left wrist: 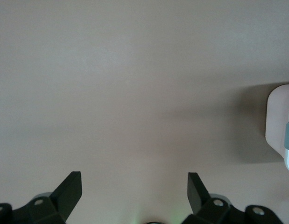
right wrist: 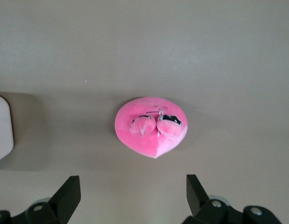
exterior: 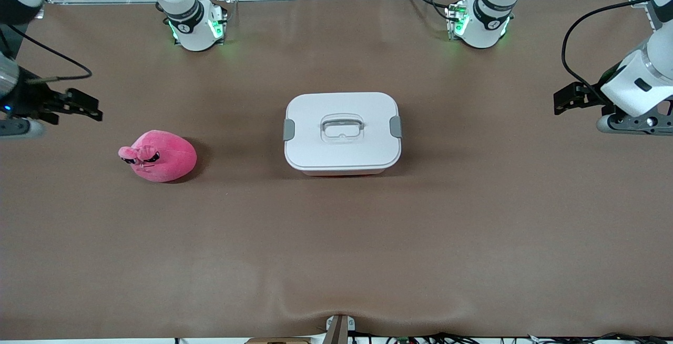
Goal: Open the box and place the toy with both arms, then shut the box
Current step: 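Move the right gripper toward the pink plush while the left gripper approaches the box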
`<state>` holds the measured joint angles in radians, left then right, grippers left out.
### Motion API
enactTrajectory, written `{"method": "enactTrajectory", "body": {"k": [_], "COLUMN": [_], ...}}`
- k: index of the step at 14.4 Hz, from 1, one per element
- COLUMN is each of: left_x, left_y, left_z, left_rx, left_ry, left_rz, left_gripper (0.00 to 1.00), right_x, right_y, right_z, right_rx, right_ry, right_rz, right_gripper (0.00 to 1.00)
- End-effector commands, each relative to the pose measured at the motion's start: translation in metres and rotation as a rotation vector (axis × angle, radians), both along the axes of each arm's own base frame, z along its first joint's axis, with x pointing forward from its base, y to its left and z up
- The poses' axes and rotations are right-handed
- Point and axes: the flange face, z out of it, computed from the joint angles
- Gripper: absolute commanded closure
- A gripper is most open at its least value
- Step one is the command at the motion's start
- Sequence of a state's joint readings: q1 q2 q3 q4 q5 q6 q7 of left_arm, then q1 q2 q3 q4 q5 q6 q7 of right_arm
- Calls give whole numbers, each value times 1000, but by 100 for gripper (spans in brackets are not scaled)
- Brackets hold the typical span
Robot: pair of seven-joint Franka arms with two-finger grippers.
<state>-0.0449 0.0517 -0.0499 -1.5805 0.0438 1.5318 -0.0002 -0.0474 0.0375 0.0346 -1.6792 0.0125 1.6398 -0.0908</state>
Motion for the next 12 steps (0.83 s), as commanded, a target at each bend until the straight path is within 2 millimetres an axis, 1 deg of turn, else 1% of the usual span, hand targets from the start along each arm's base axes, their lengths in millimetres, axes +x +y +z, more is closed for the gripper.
{"method": "enactTrajectory", "body": {"k": [1,2,3,4,5,6,7,9,10,12], "left_x": [3,3,5,6,9,11,12,13,13,11], "left_y": [3,0,-6,-13,-15,-21,-33,-41,-44,-55], "left_z": [3,3,-1,-4,-11,-15,-22,-26,-26,-28], "left_rx": [1,3,1,-5,0,0,-15,-59,-64,-65], "left_ry": [8,7,13,17,28,33,46,63,65,70], "left_rz": [16,29,42,62,94,112,133,232,249,256], "left_gripper": [0,0,0,0,0,0,0,0,0,0], "right_x": [-3,-1,-2,-1,1,4,5,0,-6,-10], "right_y": [1,2,2,2,0,-3,-8,-9,-9,-11], "right_z": [-34,-48,-64,-77,-88,-100,-110,-134,-148,-159], "right_rx": [-1,-2,0,-2,0,5,13,19,23,23], "right_ry": [-23,-37,-43,-70,-81,-62,-46,-4,21,22], "right_rz": [6,9,24,77,137,158,146,145,142,139], "right_gripper": [0,0,0,0,0,0,0,0,0,0]}}
